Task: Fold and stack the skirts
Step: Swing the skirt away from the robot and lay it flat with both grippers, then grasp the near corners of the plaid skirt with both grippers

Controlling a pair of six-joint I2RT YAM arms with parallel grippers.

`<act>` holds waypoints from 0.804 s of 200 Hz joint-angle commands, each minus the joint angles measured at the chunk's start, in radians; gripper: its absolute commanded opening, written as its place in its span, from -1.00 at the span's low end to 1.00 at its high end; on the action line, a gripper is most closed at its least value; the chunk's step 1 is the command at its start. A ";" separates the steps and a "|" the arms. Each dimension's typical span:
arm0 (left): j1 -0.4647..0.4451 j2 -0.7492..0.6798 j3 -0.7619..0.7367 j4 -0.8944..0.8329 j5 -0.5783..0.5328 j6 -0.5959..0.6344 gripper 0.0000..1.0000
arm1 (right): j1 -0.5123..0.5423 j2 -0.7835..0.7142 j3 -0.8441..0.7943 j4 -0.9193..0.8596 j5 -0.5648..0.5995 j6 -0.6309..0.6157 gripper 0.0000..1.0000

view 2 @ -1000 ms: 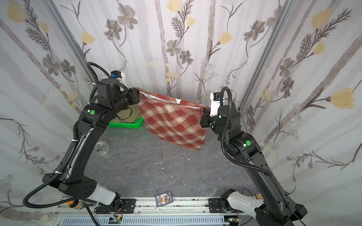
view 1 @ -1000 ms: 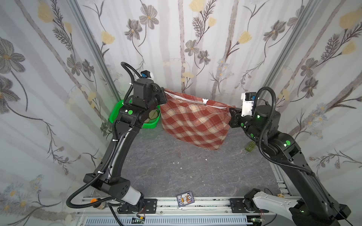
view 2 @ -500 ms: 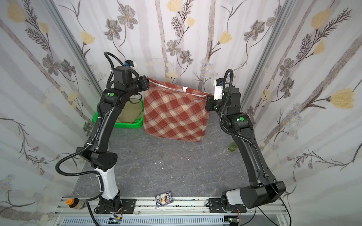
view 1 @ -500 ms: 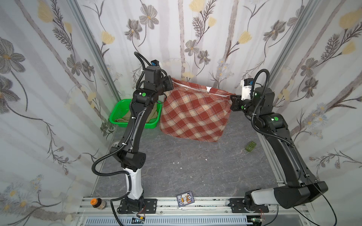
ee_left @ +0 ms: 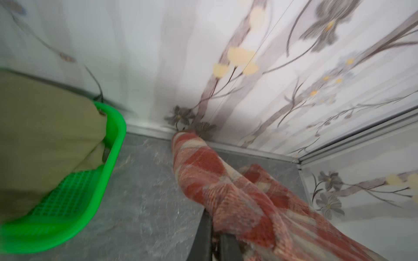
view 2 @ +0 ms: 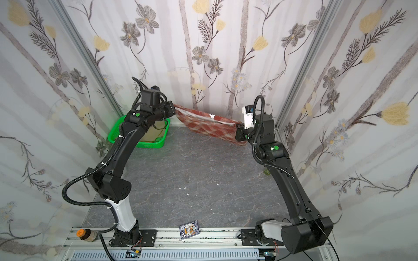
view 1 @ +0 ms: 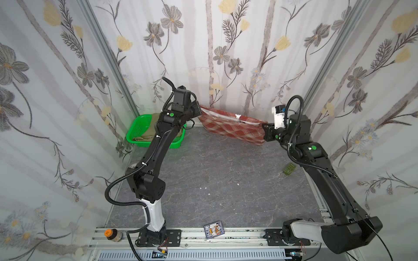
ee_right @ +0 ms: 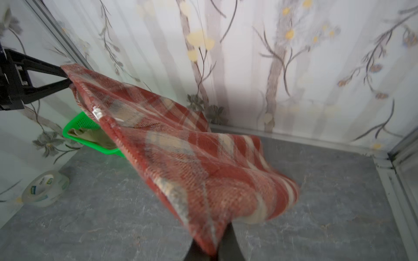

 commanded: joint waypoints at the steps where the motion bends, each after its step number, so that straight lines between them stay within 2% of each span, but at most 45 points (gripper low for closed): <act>1: -0.009 -0.123 -0.297 0.055 -0.190 -0.068 -1.00 | 0.062 -0.096 -0.209 0.084 0.174 0.086 -1.00; 25: 0.003 -0.320 -0.652 0.140 -0.207 -0.144 -1.00 | 0.160 -0.213 -0.450 0.154 0.183 0.227 -1.00; 55: 0.002 -0.492 -0.890 0.143 -0.185 -0.214 -1.00 | 0.276 -0.312 -0.667 0.198 0.219 0.373 -1.00; 61: 0.003 -0.515 -0.920 0.142 -0.176 -0.224 -0.72 | 0.296 -0.320 -0.695 0.206 0.212 0.390 -1.00; 65: 0.003 -0.529 -0.940 0.143 -0.166 -0.233 -0.40 | 0.309 -0.324 -0.712 0.211 0.204 0.398 -1.00; 69: 0.003 -0.542 -0.959 0.143 -0.157 -0.243 -0.25 | 0.321 -0.326 -0.726 0.216 0.195 0.405 -1.00; 74: 0.003 -0.557 -0.980 0.141 -0.143 -0.251 -0.16 | 0.335 -0.326 -0.739 0.218 0.181 0.415 -0.73; 80: 0.004 -0.570 -1.000 0.140 -0.130 -0.255 -0.08 | 0.344 -0.324 -0.748 0.214 0.151 0.423 -0.32; 84: 0.003 -0.571 -1.011 0.139 -0.124 -0.257 -0.02 | 0.348 -0.323 -0.753 0.208 0.134 0.431 -0.15; 99: 0.004 -0.626 -1.043 0.129 -0.119 -0.264 0.07 | 0.365 -0.342 -0.764 0.186 0.115 0.454 0.20; 108: 0.006 -0.651 -1.053 0.121 -0.123 -0.268 0.08 | 0.371 -0.371 -0.771 0.178 0.111 0.463 0.28; 132: 0.009 -0.698 -1.044 0.090 -0.141 -0.263 0.19 | 0.373 -0.459 -0.762 0.144 0.153 0.469 0.34; 161: 0.010 -0.700 -1.013 0.079 -0.142 -0.244 0.25 | 0.371 -0.474 -0.742 0.170 0.198 0.435 0.31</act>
